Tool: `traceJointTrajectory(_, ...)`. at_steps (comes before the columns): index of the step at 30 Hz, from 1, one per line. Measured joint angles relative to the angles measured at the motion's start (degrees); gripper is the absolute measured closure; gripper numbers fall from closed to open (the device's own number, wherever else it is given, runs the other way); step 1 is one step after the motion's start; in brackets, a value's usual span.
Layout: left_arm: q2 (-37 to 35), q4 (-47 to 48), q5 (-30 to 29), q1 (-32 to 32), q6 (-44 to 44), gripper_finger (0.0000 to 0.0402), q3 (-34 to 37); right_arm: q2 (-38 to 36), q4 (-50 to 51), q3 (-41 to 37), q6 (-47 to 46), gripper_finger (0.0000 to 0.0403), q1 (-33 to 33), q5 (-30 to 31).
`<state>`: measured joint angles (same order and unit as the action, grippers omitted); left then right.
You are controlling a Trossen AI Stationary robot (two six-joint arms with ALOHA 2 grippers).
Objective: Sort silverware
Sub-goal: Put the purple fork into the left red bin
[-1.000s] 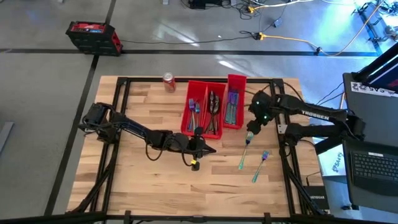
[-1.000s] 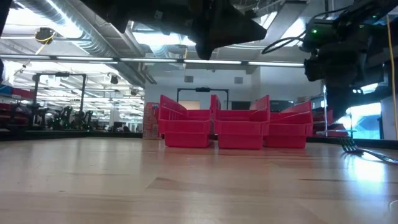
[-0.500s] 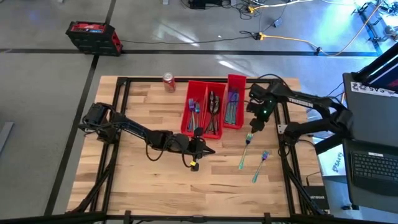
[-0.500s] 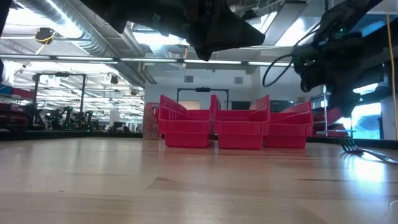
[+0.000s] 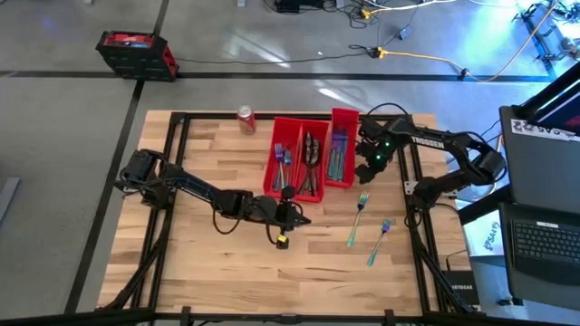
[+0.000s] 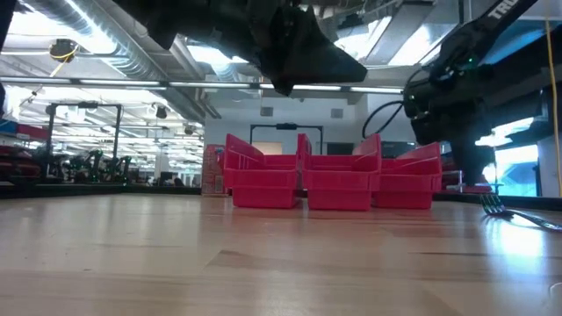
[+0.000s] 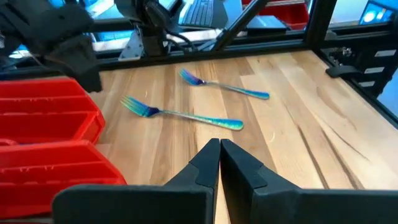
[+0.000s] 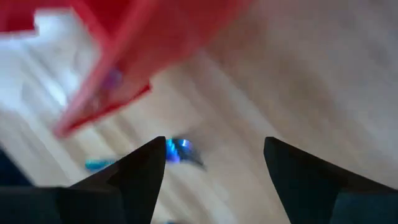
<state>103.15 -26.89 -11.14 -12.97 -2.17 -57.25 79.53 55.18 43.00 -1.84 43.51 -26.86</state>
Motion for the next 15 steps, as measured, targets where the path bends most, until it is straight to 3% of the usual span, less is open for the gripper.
traceJointTrajectory(5, 0.0, 1.51, -0.02, 0.0, -0.2, 0.0402, 0.0, -3.53, 0.81, -0.26, -9.72, 0.0148, -1.83, 8.63)
traceJointTrajectory(9, 0.0, 1.41, -0.04, 0.02, -0.4, 0.0402, 0.0, -9.55, -1.75, -2.88, -20.65, 0.0148, -4.81, 11.4)
traceJointTrajectory(15, 0.0, 1.61, -0.07, 0.06, -3.35, 0.0402, 0.0, -19.27, -5.51, -7.29, -37.07, 0.0148, -10.12, 20.55)
